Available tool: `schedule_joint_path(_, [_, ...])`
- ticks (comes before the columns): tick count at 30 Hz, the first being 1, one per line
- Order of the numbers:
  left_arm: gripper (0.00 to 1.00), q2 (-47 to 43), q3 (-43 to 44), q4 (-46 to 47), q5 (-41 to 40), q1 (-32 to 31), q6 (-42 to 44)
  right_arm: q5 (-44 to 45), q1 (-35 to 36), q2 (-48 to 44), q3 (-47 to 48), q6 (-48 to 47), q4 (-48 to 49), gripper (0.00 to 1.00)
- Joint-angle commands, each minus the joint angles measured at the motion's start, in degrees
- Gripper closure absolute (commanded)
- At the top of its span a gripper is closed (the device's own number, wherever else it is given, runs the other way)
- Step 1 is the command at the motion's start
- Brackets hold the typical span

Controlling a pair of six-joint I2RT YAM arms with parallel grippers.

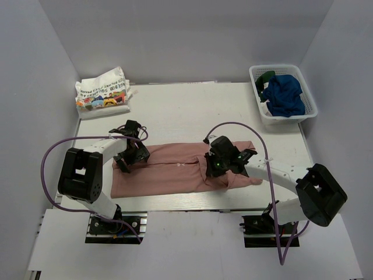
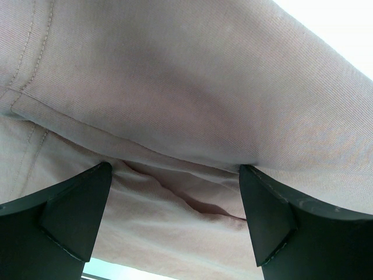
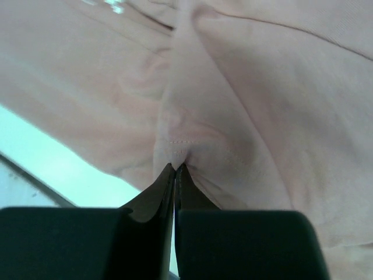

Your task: Fold and stack the t-shirts

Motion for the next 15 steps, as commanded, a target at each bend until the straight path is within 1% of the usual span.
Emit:
schedule_joint_path(1, [0.0,3.5,-3.3,3.2,-2.1,-0.1,0.4,-6.2,0.5,-1.6,2.3,-2.5,0.1,1.0])
schedule_joint_path(7, [0.0,3.5,-3.8,3.2,-1.6,-0.1,0.4,-13.7,1.5,0.2,1.8,-1.1,6.2,1.0])
schedule_joint_path(15, [0.0,4.0,-4.4,3.7,-1.0,-0.1,0.4,-17.2,2.7,3.1,2.0,1.0,12.1,1.0])
